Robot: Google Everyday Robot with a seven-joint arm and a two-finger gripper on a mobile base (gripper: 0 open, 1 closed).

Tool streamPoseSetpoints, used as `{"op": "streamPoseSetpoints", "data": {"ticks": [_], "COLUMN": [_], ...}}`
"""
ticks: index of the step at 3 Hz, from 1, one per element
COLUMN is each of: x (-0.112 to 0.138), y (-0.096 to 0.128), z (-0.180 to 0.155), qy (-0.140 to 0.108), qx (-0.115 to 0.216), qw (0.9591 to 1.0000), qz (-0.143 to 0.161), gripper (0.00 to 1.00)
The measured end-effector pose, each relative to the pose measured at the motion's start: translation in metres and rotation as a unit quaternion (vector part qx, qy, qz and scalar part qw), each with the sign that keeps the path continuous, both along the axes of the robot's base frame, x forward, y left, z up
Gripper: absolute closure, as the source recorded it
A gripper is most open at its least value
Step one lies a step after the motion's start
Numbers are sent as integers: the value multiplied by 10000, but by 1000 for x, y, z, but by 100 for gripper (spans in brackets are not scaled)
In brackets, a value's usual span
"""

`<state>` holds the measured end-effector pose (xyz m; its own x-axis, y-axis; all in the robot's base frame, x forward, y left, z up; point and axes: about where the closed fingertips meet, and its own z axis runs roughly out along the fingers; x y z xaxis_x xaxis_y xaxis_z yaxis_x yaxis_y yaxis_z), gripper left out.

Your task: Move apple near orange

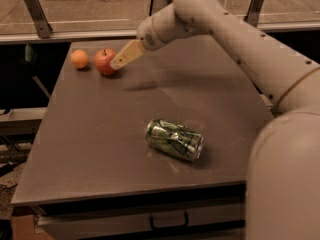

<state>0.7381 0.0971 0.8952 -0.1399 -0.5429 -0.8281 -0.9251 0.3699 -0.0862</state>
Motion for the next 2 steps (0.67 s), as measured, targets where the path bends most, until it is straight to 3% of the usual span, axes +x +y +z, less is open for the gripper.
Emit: {"op": "streamPoseSetpoints", "data": {"ticks": [1, 2], "x": [-5, -17], "y": [-68, -138], "z": [39, 74], "qy": [-504, -912], "qx": [337, 690], "qw": [9972, 9912], "qz": [-448, -664], "gripper": [0, 0]}}
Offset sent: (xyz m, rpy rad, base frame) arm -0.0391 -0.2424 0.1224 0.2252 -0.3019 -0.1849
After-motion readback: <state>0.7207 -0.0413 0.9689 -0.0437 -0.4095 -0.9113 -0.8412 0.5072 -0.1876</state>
